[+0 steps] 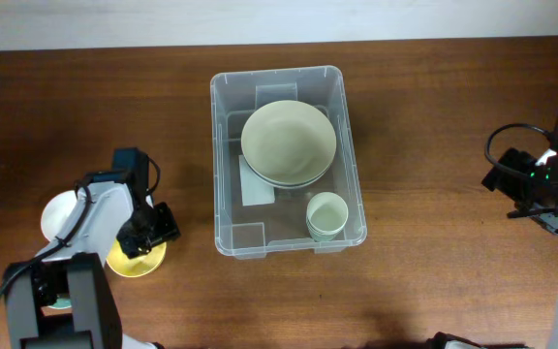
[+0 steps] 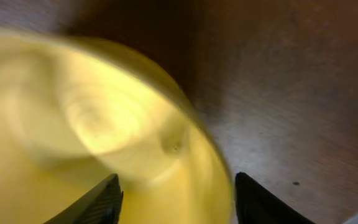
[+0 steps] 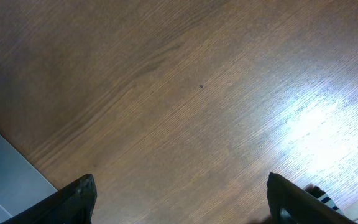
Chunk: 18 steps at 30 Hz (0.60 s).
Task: Pack container
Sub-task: 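Move the left gripper to the yellow bowl and grasp its rim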
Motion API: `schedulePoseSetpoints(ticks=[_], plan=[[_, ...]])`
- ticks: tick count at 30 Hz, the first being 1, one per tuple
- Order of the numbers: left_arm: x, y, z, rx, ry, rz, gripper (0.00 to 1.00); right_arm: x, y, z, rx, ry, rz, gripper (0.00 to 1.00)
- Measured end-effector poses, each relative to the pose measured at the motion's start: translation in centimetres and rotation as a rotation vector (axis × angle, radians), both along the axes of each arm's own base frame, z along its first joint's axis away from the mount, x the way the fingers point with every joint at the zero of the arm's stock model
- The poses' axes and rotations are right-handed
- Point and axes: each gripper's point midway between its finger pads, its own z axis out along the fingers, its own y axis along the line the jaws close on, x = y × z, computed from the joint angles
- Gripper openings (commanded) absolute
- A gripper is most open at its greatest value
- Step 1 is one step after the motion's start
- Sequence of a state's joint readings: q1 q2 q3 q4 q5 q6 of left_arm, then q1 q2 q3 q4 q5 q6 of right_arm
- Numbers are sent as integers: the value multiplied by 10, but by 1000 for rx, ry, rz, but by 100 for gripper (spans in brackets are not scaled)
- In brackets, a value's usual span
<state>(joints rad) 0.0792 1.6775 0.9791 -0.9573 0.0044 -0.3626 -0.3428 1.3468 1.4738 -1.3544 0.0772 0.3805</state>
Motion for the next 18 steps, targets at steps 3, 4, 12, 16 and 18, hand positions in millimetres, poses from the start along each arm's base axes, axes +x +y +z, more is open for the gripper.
schedulePoseSetpoints(ticks=[3, 4, 12, 16, 18], plan=[[-6, -1, -4, -2, 16, -1, 44, 0, 0, 0, 0, 0, 0, 83], [-9, -1, -5, -2, 24, -2, 37, 0, 0, 0, 0, 0, 0, 83], [-17, 0, -9, 4, 49, -1, 1, 0, 0, 0, 0, -1, 0, 83], [-17, 1, -4, 9, 53, -1, 1, 0, 0, 0, 0, -1, 0, 84], [-8, 0, 4, 5, 37, -2, 1, 0, 0, 0, 0, 0, 0, 83]])
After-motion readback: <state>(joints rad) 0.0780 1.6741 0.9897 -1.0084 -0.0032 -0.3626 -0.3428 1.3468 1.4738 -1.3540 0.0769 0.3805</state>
